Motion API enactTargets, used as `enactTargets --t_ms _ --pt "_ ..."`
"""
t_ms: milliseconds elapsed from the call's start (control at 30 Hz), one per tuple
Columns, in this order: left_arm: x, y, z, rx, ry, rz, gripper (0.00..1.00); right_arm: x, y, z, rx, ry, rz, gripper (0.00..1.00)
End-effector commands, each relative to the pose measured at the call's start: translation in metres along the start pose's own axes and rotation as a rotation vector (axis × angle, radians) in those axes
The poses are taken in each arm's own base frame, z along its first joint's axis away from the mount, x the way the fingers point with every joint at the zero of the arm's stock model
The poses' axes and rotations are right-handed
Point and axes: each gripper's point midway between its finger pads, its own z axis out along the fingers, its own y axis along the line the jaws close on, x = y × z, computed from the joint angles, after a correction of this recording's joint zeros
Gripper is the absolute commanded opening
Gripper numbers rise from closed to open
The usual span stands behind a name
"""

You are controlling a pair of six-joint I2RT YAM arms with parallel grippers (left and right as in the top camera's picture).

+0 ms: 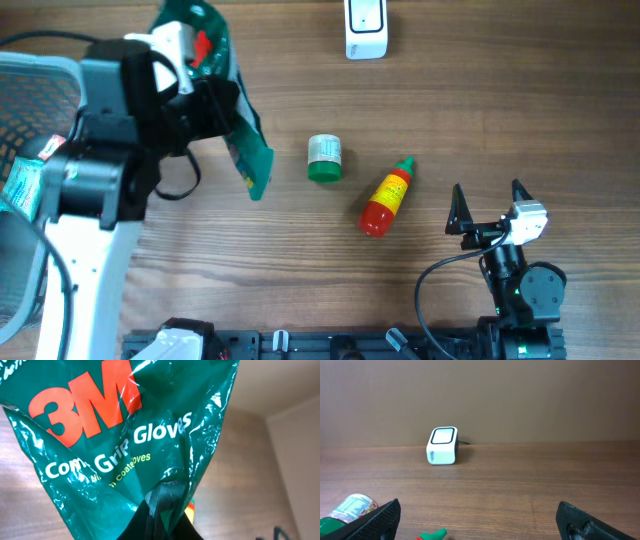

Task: Scan the item barcode
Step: 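Lift the green 3M glove pack out and lower it beside the jar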

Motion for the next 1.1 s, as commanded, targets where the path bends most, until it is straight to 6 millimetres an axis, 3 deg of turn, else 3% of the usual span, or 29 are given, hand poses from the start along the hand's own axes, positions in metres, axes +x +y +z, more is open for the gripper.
enactTargets --t_ms 0,267,400,600,700,867,1067 --pt "0.020 -0.007 0.025 0.002 0.104 0.120 0.04 0.000 -0.002 0.000 0.013 -0.003 -0.010 1.00" --pt "0.069 0.012 0.099 -0.142 0.336 0.246 0.04 0.000 -0.002 0.000 0.013 -0.003 -0.010 1.00" --pt "0.108 0.040 0.127 -0.269 0.517 0.319 0.04 0.000 -0.002 0.000 0.013 -0.003 -0.011 1.00" --pt "0.168 0.074 0.165 -0.354 0.783 0.279 0.04 0.000 -0.002 0.000 0.013 -0.003 -0.011 1.00" --pt "0.182 0.084 0.172 -0.397 0.840 0.231 0.04 0.000 -0.002 0.000 0.013 -0.003 -0.011 1.00" --pt "0.184 0.085 0.173 -0.402 0.847 0.223 0.05 0.000 -0.002 0.000 0.013 -0.003 -0.010 1.00" --pt "0.184 0.085 0.174 -0.400 0.843 0.224 0.17 0.000 -0.002 0.000 0.013 -0.003 -0.010 1.00"
